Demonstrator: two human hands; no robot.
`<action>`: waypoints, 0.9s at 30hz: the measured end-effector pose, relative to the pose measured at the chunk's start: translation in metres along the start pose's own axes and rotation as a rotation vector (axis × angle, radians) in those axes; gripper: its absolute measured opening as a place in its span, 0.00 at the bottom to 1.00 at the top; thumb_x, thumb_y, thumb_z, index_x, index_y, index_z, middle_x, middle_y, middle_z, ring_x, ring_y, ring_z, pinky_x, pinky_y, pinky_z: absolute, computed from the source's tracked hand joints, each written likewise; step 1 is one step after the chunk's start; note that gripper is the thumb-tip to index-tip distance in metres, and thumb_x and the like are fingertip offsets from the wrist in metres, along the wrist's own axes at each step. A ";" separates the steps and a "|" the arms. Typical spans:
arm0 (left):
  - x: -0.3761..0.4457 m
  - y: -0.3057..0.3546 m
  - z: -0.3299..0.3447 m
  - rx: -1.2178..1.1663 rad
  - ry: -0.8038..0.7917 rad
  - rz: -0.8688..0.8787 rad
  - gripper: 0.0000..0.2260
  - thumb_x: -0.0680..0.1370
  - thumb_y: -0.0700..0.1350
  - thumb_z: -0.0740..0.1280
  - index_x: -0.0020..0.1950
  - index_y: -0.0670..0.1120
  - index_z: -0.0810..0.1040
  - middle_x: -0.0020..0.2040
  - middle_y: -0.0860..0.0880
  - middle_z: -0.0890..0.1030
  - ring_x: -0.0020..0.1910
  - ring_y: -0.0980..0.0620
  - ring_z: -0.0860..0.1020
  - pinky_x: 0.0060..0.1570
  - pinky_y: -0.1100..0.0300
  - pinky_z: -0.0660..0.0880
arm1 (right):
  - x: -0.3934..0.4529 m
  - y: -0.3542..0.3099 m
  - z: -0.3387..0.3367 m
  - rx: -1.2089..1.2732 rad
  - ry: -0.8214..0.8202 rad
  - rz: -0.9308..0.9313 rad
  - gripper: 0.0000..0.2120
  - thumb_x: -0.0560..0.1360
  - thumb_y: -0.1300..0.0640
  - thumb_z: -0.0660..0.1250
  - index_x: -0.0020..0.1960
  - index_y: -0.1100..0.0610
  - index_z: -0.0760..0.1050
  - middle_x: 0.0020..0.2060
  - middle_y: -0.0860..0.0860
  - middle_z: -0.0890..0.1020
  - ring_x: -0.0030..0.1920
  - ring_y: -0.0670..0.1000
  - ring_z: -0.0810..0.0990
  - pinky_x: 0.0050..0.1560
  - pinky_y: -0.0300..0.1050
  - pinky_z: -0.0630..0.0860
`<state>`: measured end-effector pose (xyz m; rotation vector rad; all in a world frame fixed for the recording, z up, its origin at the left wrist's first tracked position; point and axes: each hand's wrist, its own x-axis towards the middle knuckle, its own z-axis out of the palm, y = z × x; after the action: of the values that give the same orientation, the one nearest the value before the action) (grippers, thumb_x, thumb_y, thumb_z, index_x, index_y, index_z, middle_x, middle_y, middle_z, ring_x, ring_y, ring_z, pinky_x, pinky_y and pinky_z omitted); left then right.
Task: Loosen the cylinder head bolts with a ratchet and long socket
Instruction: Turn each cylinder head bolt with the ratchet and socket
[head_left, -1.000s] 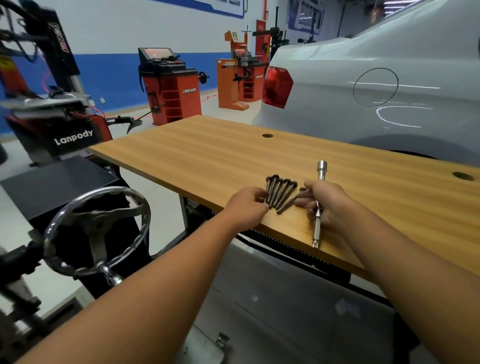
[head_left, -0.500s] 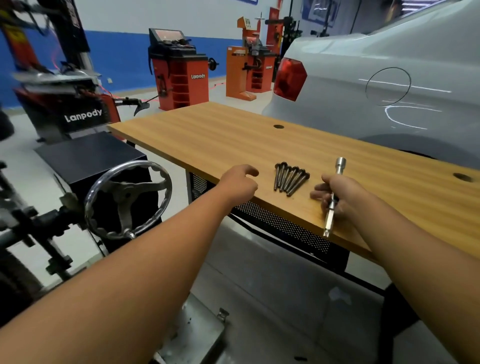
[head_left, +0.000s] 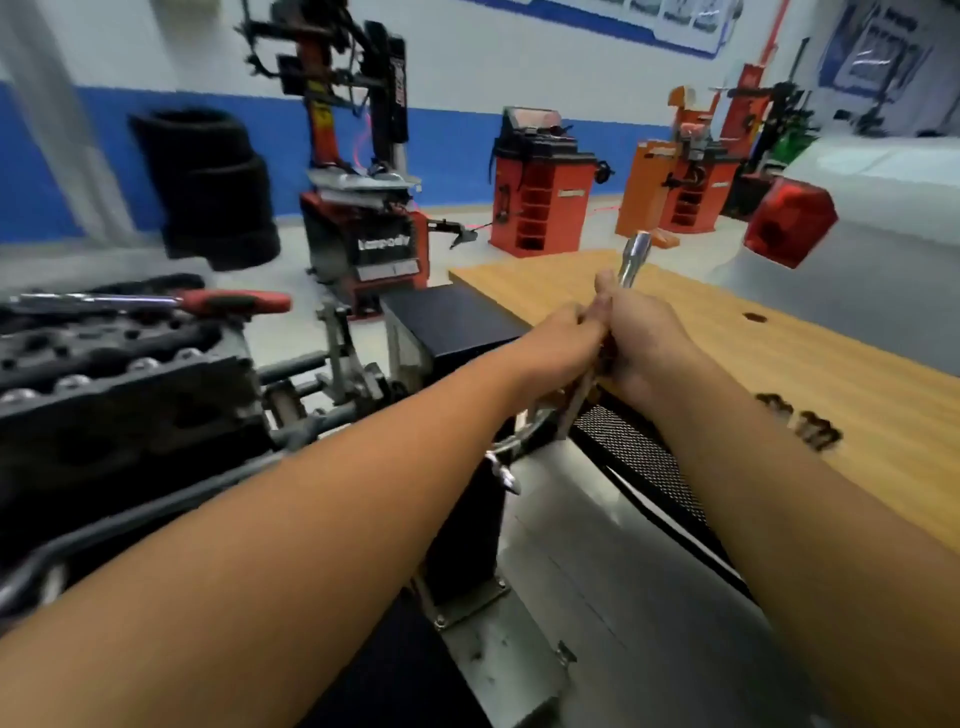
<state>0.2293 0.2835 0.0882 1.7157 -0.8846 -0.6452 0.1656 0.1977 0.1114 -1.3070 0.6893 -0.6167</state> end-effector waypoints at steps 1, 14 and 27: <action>-0.012 0.000 -0.027 -0.027 0.117 0.036 0.19 0.87 0.61 0.54 0.67 0.49 0.72 0.57 0.44 0.83 0.51 0.45 0.83 0.52 0.46 0.82 | -0.007 -0.005 0.041 -0.054 -0.050 -0.078 0.19 0.83 0.41 0.63 0.55 0.57 0.80 0.46 0.51 0.87 0.46 0.51 0.85 0.51 0.53 0.82; -0.318 -0.053 -0.371 -0.388 1.438 0.271 0.15 0.89 0.56 0.53 0.49 0.49 0.69 0.32 0.52 0.70 0.27 0.54 0.67 0.27 0.59 0.67 | -0.065 0.028 0.329 -1.224 -0.575 -0.944 0.14 0.78 0.37 0.66 0.51 0.46 0.79 0.53 0.53 0.84 0.58 0.60 0.79 0.54 0.55 0.76; -0.336 -0.101 -0.434 -0.096 1.528 0.221 0.09 0.88 0.43 0.58 0.52 0.55 0.72 0.46 0.50 0.87 0.51 0.53 0.87 0.46 0.56 0.78 | -0.065 0.016 0.400 -1.439 -0.857 -0.858 0.20 0.77 0.42 0.73 0.45 0.60 0.79 0.42 0.57 0.82 0.45 0.58 0.80 0.50 0.53 0.79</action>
<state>0.3956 0.8147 0.1229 1.4307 0.0856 0.7572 0.4252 0.5072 0.1512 -2.9991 -0.3611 -0.0386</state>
